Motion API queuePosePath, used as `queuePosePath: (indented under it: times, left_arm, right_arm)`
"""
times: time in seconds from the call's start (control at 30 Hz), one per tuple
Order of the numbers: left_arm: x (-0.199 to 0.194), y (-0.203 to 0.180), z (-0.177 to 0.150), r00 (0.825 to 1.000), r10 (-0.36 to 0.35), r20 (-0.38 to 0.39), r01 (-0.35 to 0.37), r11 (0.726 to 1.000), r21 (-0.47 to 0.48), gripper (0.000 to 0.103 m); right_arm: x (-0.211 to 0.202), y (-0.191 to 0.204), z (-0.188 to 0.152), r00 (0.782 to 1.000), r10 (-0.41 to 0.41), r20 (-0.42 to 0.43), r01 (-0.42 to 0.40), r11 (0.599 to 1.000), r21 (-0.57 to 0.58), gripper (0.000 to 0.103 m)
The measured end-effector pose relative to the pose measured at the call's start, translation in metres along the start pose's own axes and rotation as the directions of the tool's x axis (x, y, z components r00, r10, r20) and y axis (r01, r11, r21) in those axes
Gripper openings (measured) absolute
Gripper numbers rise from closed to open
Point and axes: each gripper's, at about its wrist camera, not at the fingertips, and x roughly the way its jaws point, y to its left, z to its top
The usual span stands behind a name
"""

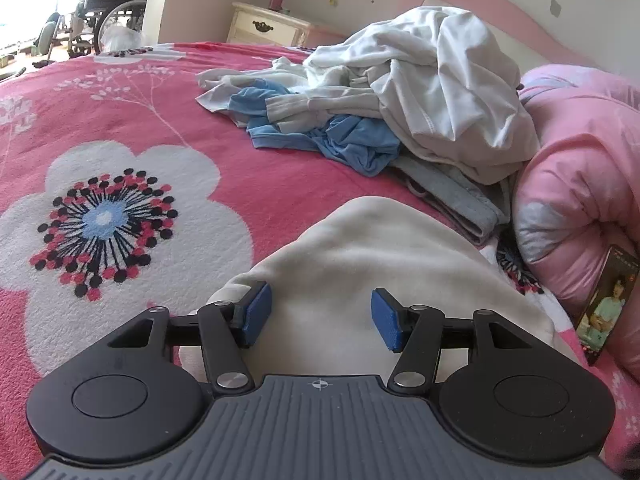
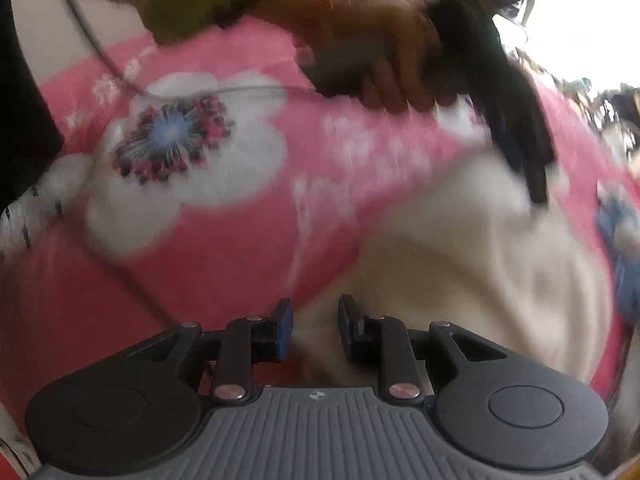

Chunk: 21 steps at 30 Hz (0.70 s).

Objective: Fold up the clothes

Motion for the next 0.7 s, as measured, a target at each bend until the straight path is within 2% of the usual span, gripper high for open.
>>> queuePosePath:
  times: [0.07, 0.13, 0.2, 0.3, 0.4, 0.5, 0.57, 0.63, 0.7]
  left_arm:
    - [-0.003, 0.0, 0.0, 1.0, -0.008, 0.0, 0.008, 1.0, 0.0, 0.056]
    - [-0.004, 0.0, 0.0, 1.0, -0.009, 0.0, 0.009, 1.0, 0.013, 0.056]
    - [-0.005, 0.001, 0.001, 1.0, -0.005, -0.002, 0.005, 1.0, 0.012, 0.056]
    - [-0.014, -0.005, 0.007, 1.0, 0.021, 0.011, -0.021, 1.0, 0.011, 0.056]
    - [-0.04, -0.009, 0.014, 0.996, 0.042, 0.084, -0.044, 0.999, 0.025, 0.056]
    - [-0.072, -0.018, 0.011, 0.987, -0.012, 0.162, 0.008, 1.0, 0.028, 0.057]
    - [-0.083, -0.033, 0.0, 0.986, -0.056, 0.16, 0.045, 0.996, 0.077, 0.057]
    - [-0.089, -0.06, -0.02, 0.989, -0.076, 0.126, 0.049, 0.978, 0.205, 0.057]
    - [-0.091, -0.088, -0.044, 0.992, -0.069, 0.104, 0.028, 0.935, 0.353, 0.057]
  right_arm:
    - [-0.011, -0.011, -0.004, 0.996, 0.086, 0.009, -0.087, 0.985, 0.15, 0.025]
    - [-0.02, -0.015, -0.007, 0.991, 0.135, -0.001, -0.132, 0.965, 0.228, 0.025]
    - [-0.033, -0.019, -0.009, 0.988, 0.151, 0.009, -0.148, 0.951, 0.273, 0.025]
    - [-0.069, -0.04, -0.01, 0.983, 0.103, 0.154, -0.153, 0.918, 0.366, 0.025]
    - [-0.086, -0.07, -0.016, 0.961, -0.056, 0.269, -0.094, 0.852, 0.515, 0.027]
    - [-0.067, -0.067, -0.026, 0.977, -0.122, 0.173, 0.008, 0.838, 0.545, 0.03]
    - [-0.053, -0.06, -0.035, 0.984, -0.152, 0.091, 0.079, 0.834, 0.546, 0.029]
    - [-0.039, -0.054, -0.043, 0.983, -0.183, 0.009, 0.149, 0.827, 0.542, 0.026]
    - [-0.026, -0.048, -0.051, 0.974, -0.212, -0.073, 0.218, 0.819, 0.531, 0.026]
